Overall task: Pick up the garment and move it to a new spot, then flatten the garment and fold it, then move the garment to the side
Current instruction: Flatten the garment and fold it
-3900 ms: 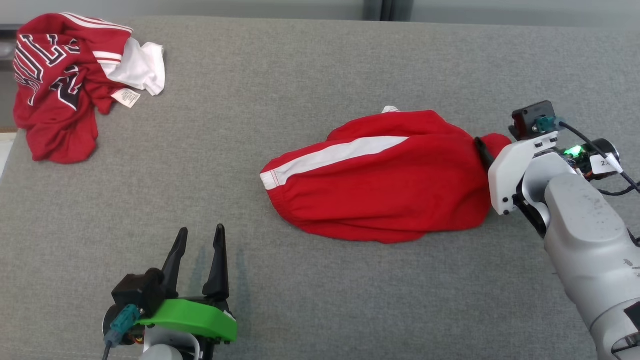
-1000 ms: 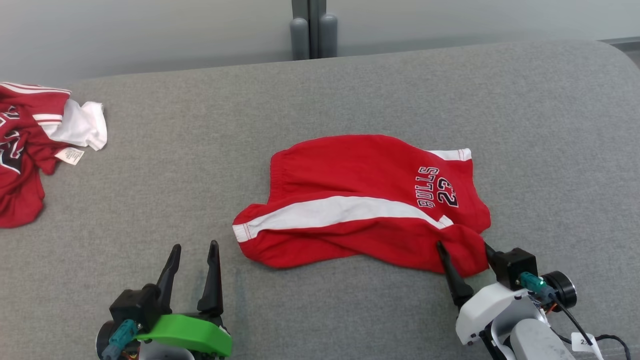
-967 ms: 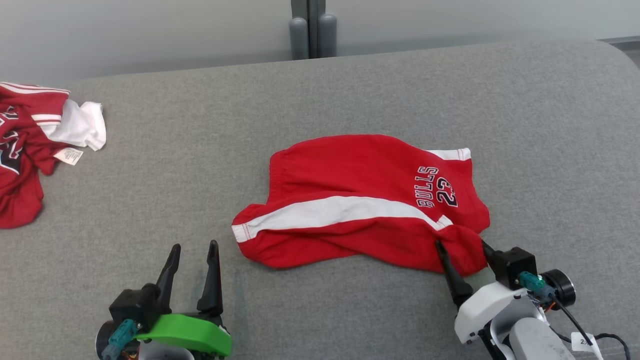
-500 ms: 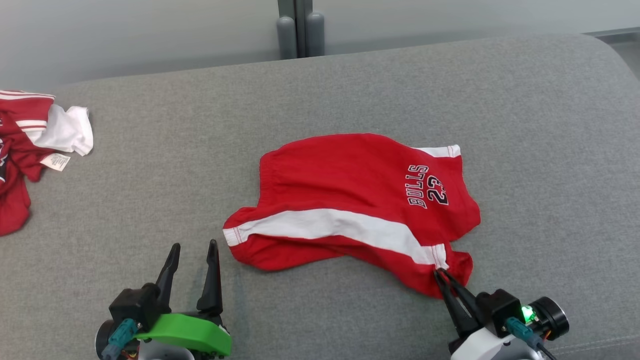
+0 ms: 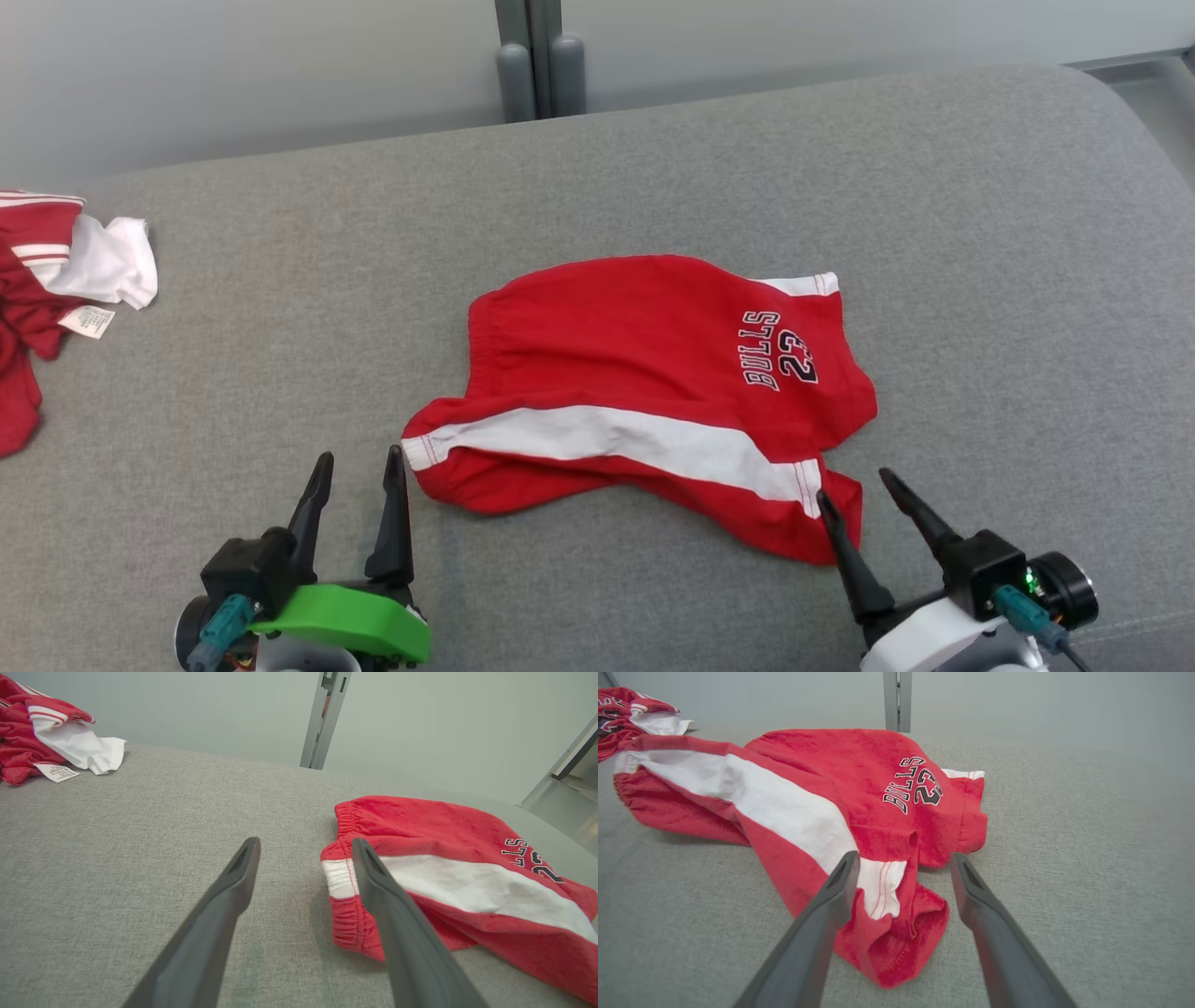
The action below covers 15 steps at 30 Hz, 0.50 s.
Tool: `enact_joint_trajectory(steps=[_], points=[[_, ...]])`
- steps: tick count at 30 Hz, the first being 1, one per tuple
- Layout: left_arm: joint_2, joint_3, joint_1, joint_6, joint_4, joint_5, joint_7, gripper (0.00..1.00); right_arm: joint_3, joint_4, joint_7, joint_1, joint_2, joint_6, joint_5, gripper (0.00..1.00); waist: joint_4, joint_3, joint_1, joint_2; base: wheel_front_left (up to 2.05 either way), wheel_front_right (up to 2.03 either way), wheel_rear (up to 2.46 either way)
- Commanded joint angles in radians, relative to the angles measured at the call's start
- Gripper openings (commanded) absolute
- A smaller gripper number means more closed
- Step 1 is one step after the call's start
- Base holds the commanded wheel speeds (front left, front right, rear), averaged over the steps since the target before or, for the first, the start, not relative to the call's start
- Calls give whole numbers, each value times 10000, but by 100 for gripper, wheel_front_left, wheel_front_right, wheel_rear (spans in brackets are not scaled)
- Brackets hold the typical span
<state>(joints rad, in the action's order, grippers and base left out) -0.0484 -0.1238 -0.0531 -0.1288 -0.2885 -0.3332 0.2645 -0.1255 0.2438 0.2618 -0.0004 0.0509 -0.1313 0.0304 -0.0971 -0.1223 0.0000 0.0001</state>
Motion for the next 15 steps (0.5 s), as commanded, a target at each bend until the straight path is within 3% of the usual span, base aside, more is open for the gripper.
enact_joint_trajectory(steps=[1, 10, 15], points=[[-36, 22, -12, -35, 75, 13, -2, 100, 128, -240, 47, -123, 42, 10, 25, 100, -56, 108, 0, -1, 0, 0, 0], [-37, -301, 78, -35, 65, -100, -4, 100, 1063, -901, 47, -983, 23, 10, -167, 100, 84, 593, 0, -1, 0, 0, 0], [-37, -333, 276, -35, 10, -193, -2, 100, 908, -641, 48, -1260, 9, 10, 296, 100, 238, 857, 0, -1, 0, 0, 0]])
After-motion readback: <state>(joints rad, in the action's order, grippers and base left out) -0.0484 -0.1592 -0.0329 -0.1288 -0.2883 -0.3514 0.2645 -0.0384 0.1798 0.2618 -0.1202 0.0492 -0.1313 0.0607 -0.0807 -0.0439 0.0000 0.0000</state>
